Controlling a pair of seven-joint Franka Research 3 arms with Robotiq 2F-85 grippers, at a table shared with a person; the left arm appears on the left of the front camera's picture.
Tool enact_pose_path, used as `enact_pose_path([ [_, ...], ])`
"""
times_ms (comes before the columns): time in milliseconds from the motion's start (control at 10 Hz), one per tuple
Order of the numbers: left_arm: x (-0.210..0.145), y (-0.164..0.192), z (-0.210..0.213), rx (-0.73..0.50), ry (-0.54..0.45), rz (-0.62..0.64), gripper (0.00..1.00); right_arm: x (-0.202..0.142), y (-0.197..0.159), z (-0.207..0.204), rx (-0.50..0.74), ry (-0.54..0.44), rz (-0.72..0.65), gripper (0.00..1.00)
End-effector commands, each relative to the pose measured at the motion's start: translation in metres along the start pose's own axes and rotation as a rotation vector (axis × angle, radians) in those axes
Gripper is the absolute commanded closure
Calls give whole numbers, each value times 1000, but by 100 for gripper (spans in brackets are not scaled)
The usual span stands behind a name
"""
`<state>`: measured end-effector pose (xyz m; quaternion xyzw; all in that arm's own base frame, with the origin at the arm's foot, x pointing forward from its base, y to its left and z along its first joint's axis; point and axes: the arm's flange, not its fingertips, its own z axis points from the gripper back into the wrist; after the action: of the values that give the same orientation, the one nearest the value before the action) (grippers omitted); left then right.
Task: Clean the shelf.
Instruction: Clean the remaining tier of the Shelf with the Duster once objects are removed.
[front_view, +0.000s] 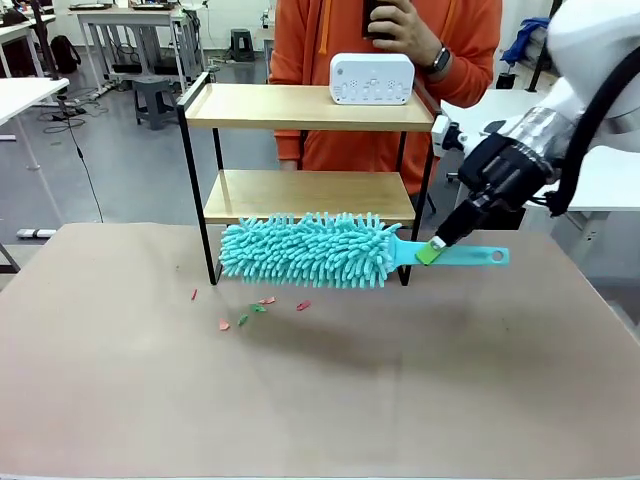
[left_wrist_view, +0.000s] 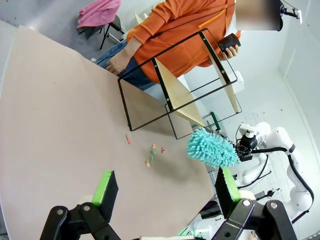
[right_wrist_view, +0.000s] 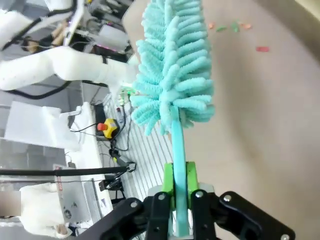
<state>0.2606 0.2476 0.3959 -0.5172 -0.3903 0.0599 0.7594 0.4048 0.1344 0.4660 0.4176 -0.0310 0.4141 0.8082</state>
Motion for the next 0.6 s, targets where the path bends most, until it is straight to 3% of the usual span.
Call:
enact_pose_path([
  [0, -1, -2, -2, -16, -20, -19, 0, -14, -5, 2, 97, -63, 21, 88],
  [200, -1, -2, -2, -16, -20, -19, 0, -28, 2, 14, 177, -56, 41, 88],
  [300, -1, -2, -2, -16, -20, -19, 0, -60, 19, 48, 281, -87, 79, 88],
  [500, -1, -2, -2, -16, -20, -19, 0, -135, 42, 114, 333, -311, 50, 88],
])
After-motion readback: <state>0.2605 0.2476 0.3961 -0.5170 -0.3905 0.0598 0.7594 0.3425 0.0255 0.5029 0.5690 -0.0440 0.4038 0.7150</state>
